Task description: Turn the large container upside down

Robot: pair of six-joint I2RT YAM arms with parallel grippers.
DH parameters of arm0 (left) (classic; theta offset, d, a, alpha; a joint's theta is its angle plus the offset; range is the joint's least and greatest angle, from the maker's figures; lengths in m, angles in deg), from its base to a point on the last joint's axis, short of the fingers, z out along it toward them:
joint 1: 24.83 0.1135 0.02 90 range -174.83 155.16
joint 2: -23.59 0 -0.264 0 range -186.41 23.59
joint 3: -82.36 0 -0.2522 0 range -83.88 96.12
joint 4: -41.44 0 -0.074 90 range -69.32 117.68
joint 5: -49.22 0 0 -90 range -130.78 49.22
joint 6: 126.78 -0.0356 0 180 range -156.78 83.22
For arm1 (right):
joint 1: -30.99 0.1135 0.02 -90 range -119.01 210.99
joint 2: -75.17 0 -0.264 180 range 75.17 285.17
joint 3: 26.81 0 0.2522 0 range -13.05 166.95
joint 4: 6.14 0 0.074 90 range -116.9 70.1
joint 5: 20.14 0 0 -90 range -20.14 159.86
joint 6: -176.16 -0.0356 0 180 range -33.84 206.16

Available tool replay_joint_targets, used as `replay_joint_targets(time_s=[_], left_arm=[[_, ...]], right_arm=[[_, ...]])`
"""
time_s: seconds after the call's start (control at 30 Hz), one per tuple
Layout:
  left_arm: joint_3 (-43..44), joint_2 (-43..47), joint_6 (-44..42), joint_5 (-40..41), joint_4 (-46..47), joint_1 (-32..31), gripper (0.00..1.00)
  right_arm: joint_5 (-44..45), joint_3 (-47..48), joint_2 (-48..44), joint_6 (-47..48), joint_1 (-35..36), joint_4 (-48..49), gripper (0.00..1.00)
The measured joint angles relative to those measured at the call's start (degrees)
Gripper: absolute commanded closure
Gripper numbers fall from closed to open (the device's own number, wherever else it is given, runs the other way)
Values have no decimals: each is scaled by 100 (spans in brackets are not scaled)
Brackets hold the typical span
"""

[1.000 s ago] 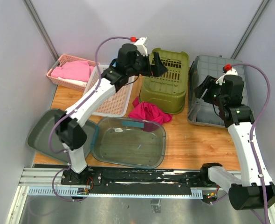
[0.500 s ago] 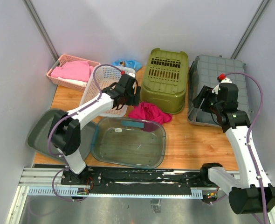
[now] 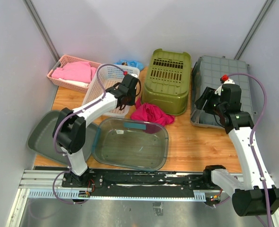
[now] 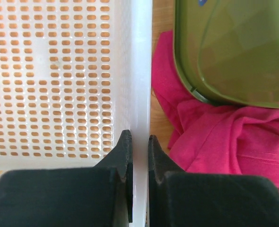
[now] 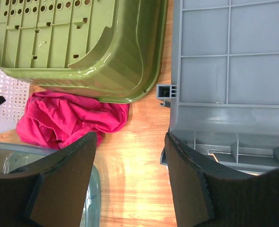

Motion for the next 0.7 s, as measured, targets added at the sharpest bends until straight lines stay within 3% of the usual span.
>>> replay_joint_targets(time_s=[0.2, 0.37, 0.5, 0.7], left_arm=[[765, 90, -37, -485, -382, 90, 100], [1147, 553, 251, -1711, -374, 562, 100], [1023, 892, 684, -2924, 57, 1215, 100], [15, 1182, 1832, -4704, 1534, 1934, 100]], right_arm=[[22, 0, 0, 0, 0, 0, 39], [26, 0, 22, 0, 0, 0, 39], [26, 0, 81, 0, 0, -2, 40], [26, 0, 96, 0, 0, 0, 40]])
